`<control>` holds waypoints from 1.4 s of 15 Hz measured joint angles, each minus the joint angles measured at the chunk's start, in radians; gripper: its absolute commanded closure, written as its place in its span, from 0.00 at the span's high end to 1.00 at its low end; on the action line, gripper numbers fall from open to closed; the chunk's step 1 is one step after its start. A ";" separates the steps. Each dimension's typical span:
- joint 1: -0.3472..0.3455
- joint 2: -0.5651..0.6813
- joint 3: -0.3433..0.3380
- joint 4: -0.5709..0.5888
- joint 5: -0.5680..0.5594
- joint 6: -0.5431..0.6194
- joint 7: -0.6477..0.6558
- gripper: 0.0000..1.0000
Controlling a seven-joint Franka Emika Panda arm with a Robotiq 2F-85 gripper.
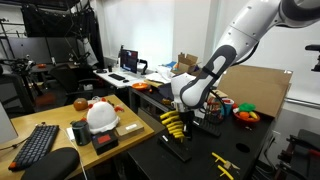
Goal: Detach the smallest yellow object from the stand and put it on the table
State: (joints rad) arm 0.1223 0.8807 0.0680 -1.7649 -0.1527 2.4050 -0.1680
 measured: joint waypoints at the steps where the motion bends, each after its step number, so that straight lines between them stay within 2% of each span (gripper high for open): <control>1: -0.001 0.000 0.000 0.000 0.000 0.002 -0.010 0.05; 9: -0.006 -0.008 0.001 -0.007 -0.021 0.023 -0.065 0.05; 18: -0.024 -0.036 0.015 -0.021 -0.021 0.041 -0.068 0.05; 19: -0.024 -0.036 0.016 -0.022 -0.022 0.041 -0.068 0.40; 20: -0.023 -0.036 0.016 -0.024 -0.022 0.041 -0.068 0.07; 21: -0.023 -0.036 0.016 -0.026 -0.024 0.041 -0.068 0.32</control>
State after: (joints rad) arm 0.0991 0.8450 0.0835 -1.7913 -0.1770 2.4460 -0.2356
